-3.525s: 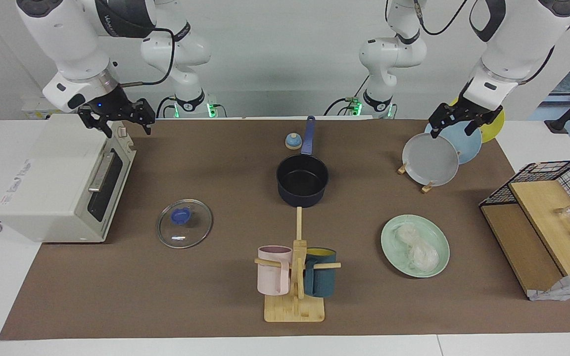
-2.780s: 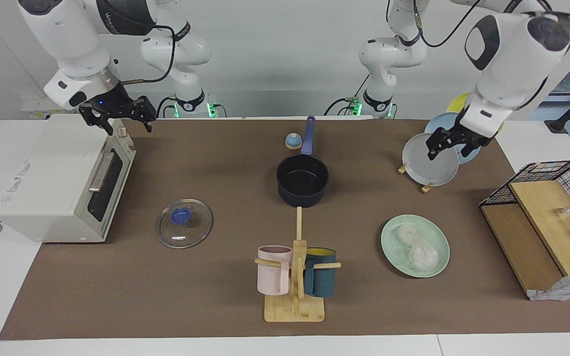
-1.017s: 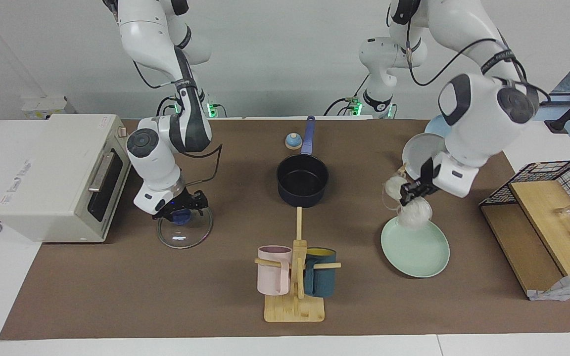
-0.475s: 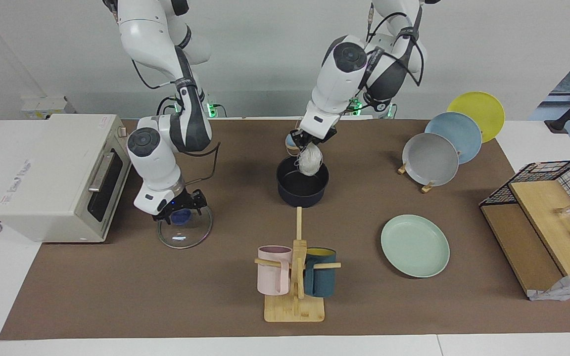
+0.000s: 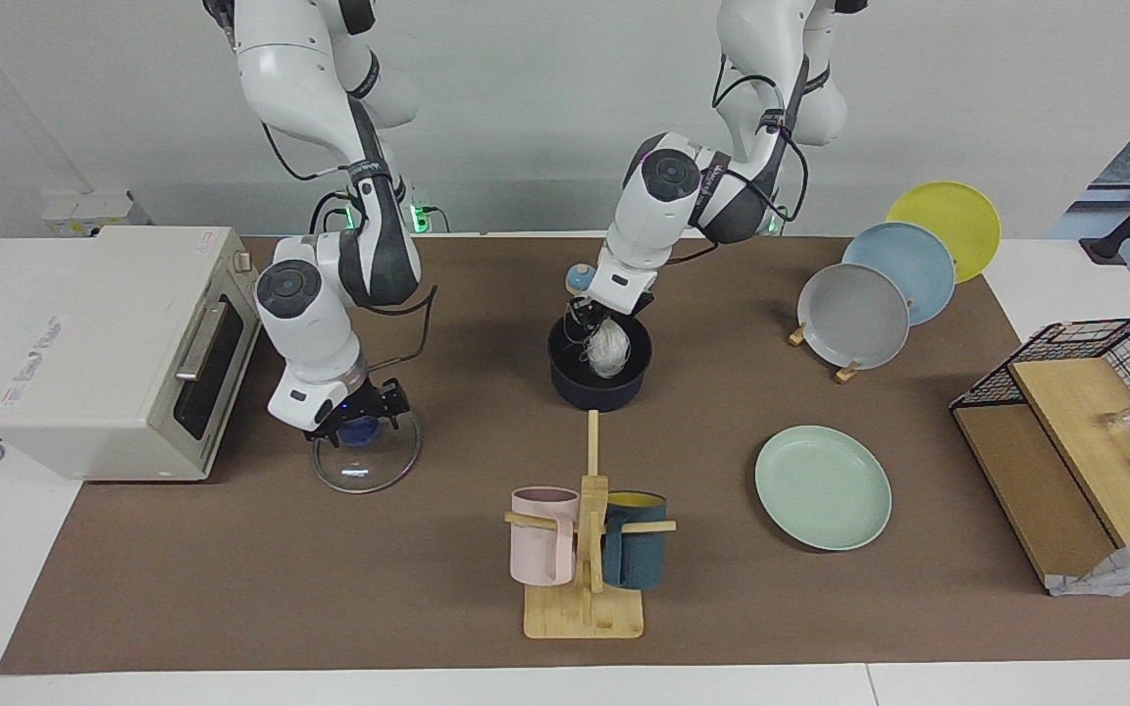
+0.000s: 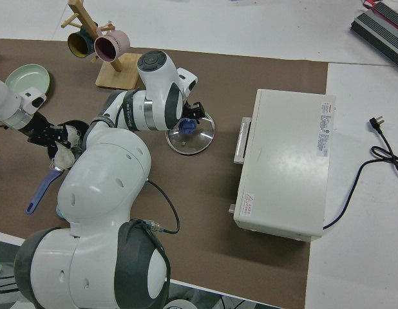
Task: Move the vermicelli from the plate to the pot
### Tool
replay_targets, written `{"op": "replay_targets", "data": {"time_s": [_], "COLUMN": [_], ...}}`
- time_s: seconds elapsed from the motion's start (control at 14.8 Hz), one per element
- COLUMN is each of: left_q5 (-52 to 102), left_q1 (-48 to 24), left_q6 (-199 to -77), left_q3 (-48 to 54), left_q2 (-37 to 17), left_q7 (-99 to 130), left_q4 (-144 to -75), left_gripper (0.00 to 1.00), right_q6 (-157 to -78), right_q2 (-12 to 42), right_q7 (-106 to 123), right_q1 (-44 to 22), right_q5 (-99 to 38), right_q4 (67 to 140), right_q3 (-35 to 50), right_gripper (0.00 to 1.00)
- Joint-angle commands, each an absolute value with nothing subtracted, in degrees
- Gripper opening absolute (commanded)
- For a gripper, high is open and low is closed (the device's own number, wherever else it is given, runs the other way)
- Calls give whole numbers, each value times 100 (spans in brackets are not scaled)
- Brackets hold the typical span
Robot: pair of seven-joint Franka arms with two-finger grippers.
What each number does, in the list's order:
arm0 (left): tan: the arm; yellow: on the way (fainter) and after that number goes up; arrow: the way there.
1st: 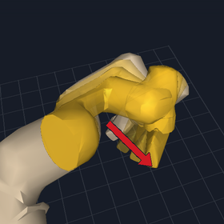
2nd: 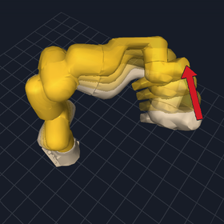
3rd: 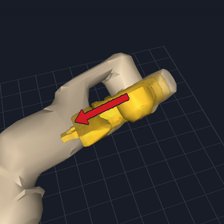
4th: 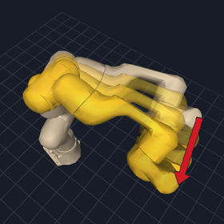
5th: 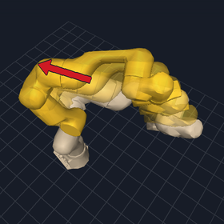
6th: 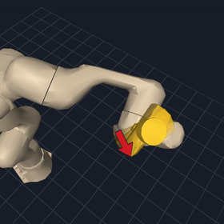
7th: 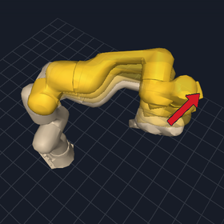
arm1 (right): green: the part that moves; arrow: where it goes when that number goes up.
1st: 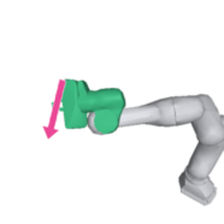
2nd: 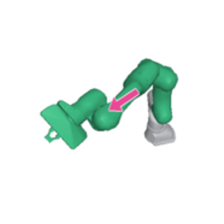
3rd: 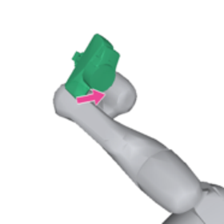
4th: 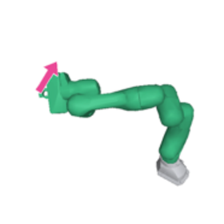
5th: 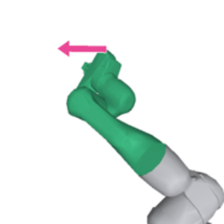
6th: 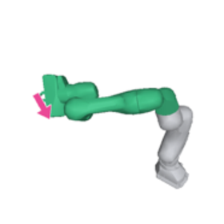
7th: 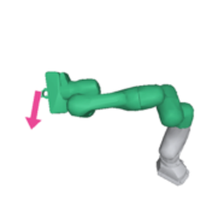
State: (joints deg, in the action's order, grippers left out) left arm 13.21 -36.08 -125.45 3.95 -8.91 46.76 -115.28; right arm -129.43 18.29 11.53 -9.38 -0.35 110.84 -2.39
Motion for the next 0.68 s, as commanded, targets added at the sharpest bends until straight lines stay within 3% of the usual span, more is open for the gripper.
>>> {"op": "replay_targets", "data": {"time_s": [0.0, 0.14, 0.27, 0.41, 0.47, 0.61], "left_q5": [1450, 1450, 1450, 1433, 1389, 1371], "left_q1": [-3665, -3665, -3621, -3621, -3621, -3499], "left_q6": [-13006, -13052, -13034, -12999, -12938, -12205], "left_q3": [334, 334, 325, 325, 308, 185], "left_q2": [-1089, -1160, -1160, -1169, -1152, -950], "left_q7": [4535, 4395, 4289, 4141, 4096, 4052], "left_q4": [-11593, -11601, -11584, -11558, -11523, -11182], "left_gripper": [0, 0, 0, 0, 99, 100], "right_q6": [-12867, -12832, -12815, -12779, -12771, -12710], "right_q2": [1837, 1837, 1828, 1828, 1828, 1837], "right_q7": [1301, 1388, 1432, 1433, 1424, 1415], "right_q1": [-879, -826, -817, -826, -826, -879], "right_q5": [35, 35, 26, 18, -9, -52], "right_q4": [11074, 11074, 11074, 11057, 11048, 10978], "right_q3": [-220, -220, -220, -220, -220, -211], "right_gripper": [80, 69, 50, 47, 46, 44]}}
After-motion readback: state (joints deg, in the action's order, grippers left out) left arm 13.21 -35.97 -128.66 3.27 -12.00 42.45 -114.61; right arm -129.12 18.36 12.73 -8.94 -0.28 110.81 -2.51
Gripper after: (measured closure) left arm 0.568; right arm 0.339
